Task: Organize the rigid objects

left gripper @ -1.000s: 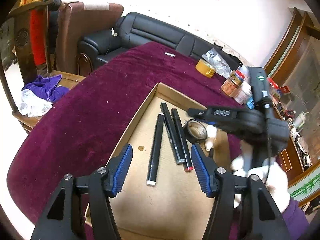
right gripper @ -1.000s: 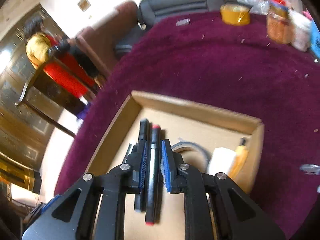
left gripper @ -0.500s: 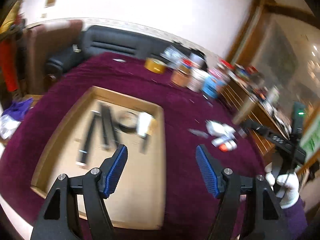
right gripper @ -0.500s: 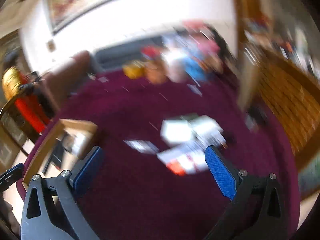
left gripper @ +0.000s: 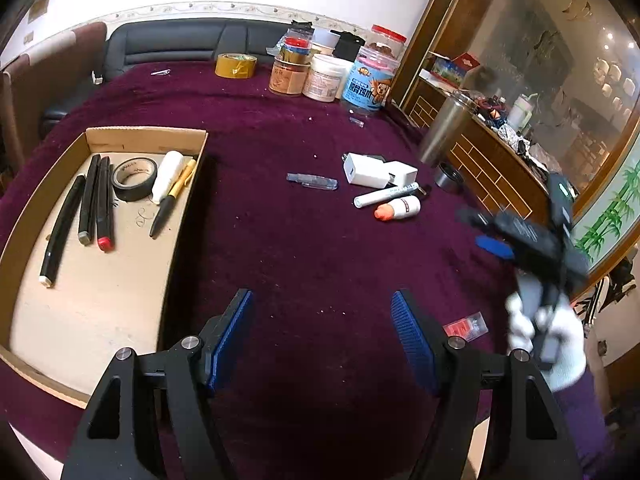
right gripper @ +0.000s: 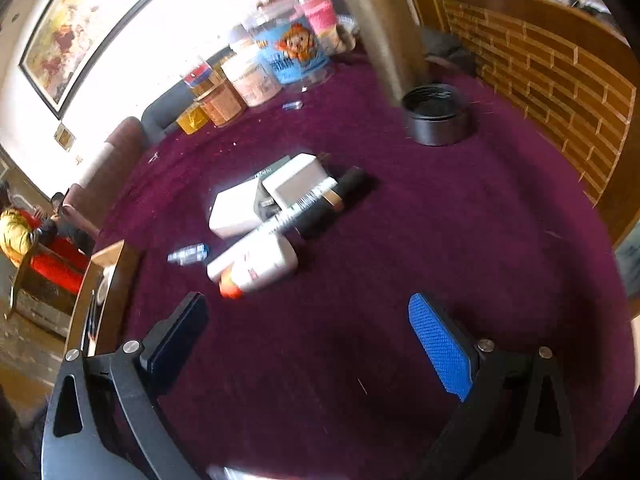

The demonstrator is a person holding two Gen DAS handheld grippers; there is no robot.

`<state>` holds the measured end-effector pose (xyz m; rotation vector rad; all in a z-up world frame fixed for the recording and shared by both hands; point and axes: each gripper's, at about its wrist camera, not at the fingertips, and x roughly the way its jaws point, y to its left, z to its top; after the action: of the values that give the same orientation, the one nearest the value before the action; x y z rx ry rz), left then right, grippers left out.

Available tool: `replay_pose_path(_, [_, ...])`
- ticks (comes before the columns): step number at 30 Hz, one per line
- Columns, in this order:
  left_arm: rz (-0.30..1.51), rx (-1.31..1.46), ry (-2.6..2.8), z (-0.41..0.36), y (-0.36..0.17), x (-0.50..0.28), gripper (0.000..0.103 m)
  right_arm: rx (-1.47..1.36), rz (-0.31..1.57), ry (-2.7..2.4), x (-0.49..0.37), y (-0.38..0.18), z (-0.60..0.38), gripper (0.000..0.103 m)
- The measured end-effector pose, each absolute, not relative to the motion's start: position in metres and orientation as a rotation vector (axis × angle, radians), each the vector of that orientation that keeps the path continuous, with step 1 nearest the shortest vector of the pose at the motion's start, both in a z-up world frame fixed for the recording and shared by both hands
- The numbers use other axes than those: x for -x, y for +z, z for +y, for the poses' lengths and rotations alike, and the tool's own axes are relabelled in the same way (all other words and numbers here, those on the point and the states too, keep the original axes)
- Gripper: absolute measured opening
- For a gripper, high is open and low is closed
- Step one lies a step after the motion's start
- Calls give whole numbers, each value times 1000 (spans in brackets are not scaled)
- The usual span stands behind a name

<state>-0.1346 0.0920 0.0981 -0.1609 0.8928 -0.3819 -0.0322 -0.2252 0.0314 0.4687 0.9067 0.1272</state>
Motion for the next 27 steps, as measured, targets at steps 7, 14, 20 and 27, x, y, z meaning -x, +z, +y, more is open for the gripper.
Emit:
replay_pose_path(7, [912,173,-343,103,90,135,65,-458,1020,-49,-45,13,-202,83])
replay_pose_path(14, [913,207,-333,120,81,132,65,-318,1015,-13,-39,20,-161,27])
replay_pose_path(20, [909,221,-341,125,79,137,65,-255,1083,218,-4,17,-112,27])
replay_pose_path(27, [913,207,-336,126,78,144,65,-348,1025,453,30,45,-114,28])
